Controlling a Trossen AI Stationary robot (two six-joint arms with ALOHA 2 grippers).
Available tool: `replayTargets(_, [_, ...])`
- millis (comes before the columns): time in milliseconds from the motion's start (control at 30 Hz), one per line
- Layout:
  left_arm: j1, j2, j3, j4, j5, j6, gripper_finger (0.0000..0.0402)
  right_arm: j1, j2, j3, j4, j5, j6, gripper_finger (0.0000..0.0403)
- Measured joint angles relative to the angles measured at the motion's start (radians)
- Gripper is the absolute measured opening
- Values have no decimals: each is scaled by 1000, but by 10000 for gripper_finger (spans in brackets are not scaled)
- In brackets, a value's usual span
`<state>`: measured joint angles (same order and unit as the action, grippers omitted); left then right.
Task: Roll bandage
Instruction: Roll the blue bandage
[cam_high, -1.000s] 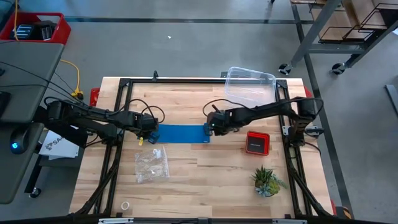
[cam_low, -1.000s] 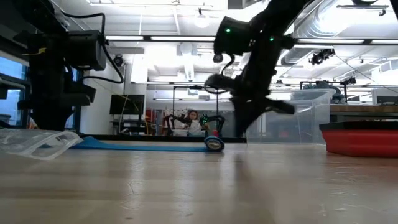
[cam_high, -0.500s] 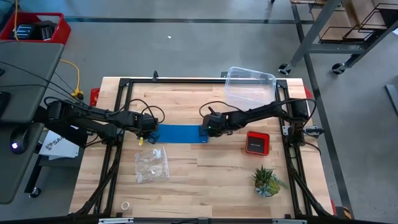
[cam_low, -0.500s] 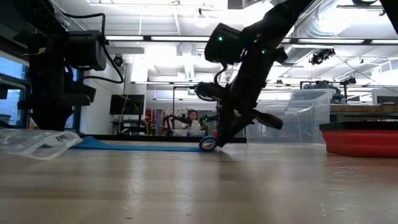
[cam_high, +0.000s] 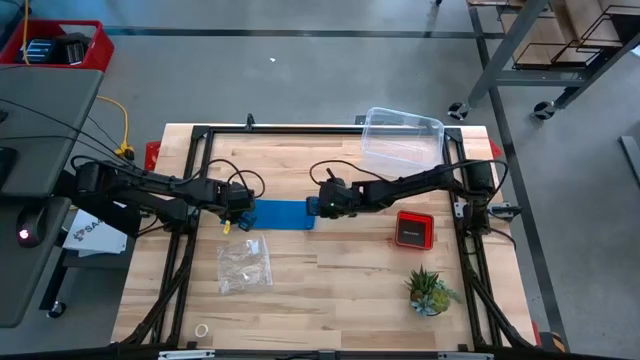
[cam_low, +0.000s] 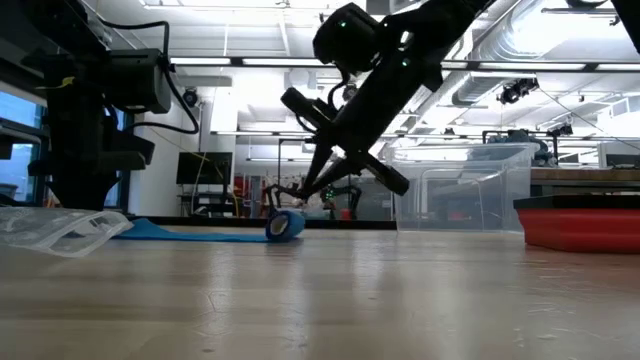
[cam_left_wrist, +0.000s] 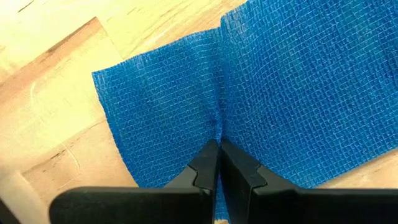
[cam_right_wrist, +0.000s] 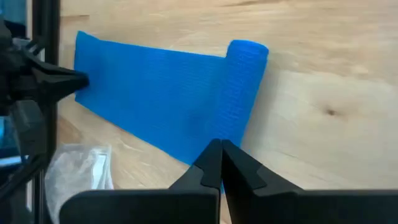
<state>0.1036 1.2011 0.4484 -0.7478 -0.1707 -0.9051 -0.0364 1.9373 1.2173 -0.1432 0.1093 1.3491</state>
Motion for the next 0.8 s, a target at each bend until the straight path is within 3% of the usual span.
replayTargets(100, [0,0,0,4,0,0,12,-4,-8,14,-6,4,-62,0])
replayTargets(333, [0,0,0,11,-17,0,12,-21,5,62,-233,2,-85,0])
replayTargets(800, [1,0,10,37,-30,0,11,-14,130,74,-138,-60,5,0])
